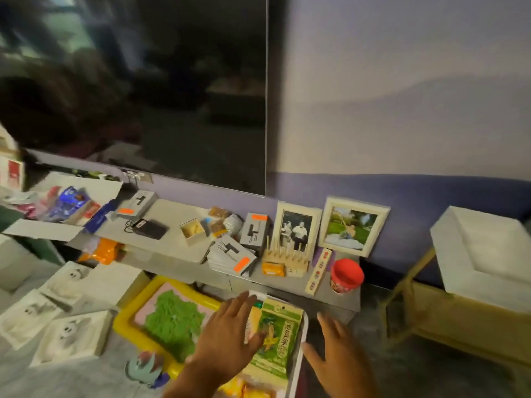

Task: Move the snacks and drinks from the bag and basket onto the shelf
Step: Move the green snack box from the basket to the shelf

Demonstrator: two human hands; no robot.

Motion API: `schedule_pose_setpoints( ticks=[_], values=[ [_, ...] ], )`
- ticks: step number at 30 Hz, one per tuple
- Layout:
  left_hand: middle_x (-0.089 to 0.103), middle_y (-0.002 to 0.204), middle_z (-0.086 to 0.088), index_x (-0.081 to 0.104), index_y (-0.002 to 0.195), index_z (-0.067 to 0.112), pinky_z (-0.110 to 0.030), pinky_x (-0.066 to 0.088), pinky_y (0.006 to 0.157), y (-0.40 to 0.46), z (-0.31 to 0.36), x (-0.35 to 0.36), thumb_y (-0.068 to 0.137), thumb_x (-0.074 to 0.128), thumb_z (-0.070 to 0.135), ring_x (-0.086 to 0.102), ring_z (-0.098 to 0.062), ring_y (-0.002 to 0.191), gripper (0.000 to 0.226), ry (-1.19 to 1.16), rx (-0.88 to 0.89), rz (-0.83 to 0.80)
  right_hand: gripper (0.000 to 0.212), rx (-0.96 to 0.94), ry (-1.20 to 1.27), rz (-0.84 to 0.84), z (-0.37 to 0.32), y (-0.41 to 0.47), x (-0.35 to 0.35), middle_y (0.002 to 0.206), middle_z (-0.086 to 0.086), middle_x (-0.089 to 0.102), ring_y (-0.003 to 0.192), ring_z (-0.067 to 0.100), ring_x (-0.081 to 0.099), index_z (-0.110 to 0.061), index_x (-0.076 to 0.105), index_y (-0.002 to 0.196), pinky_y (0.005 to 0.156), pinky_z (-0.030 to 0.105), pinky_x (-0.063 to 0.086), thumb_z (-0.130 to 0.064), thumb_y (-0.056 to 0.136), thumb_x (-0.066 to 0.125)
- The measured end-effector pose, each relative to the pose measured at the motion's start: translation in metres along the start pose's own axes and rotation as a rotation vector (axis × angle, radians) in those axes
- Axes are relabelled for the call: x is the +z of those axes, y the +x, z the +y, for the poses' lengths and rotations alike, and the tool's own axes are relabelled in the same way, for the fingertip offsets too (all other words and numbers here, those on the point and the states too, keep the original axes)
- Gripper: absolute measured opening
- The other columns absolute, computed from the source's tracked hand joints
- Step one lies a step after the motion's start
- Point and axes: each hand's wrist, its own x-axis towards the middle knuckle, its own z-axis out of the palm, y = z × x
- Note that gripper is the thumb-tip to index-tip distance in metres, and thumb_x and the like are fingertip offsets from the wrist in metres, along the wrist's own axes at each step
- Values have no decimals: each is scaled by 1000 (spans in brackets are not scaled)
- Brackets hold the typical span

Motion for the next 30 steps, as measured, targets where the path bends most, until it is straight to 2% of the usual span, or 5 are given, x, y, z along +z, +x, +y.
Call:
schedule_pose_setpoints(
  ticks=[7, 11, 15, 21, 30],
  values=[
    [51, 141, 3, 40, 143, 26, -35, 45, 100, 62, -63, 74, 86, 34, 74, 47, -20, 127, 75, -109, 24, 4, 66, 158, 123, -12, 9, 46, 85, 144, -11, 44, 129, 10, 44, -34, 33, 145, 104, 30, 41, -62, 88, 51],
    [50, 141, 1, 40, 144, 26, -37, 46, 101, 94, -101, 148, 82, 37, 73, 47, -21, 128, 78, -162, -54, -36, 58, 165, 198, -4, 20, 94, 147, 128, -12, 51, 112, 4, 50, -33, 37, 140, 85, 19, 39, -55, 90, 56],
    [48, 145, 0, 36, 147, 27, -42, 46, 102, 109, -125, 221, 78, 38, 80, 48, -19, 130, 87, -260, -148, -144, 66, 204, 214, -6, 39, 131, 213, 126, -7, 51, 108, 9, 54, -31, 33, 143, 86, 31, 54, -54, 86, 58],
    [59, 122, 8, 39, 134, 36, -43, 53, 86, 115, -132, 287, 82, 61, 57, 59, -15, 109, 61, -336, -197, -227, 70, 249, 318, -59, 63, 138, 278, 103, -12, 64, 85, 6, 67, -36, 33, 140, 65, 30, 61, -38, 82, 72],
    [59, 125, 6, 32, 139, 35, -34, 59, 83, 109, -122, 287, 70, 78, 53, 64, -11, 106, 85, -644, -296, -206, 105, 243, 531, 5, 59, 126, 281, 127, -9, 41, 104, 10, 60, -53, 10, 148, 77, 31, 60, -40, 68, 77]
  ],
)
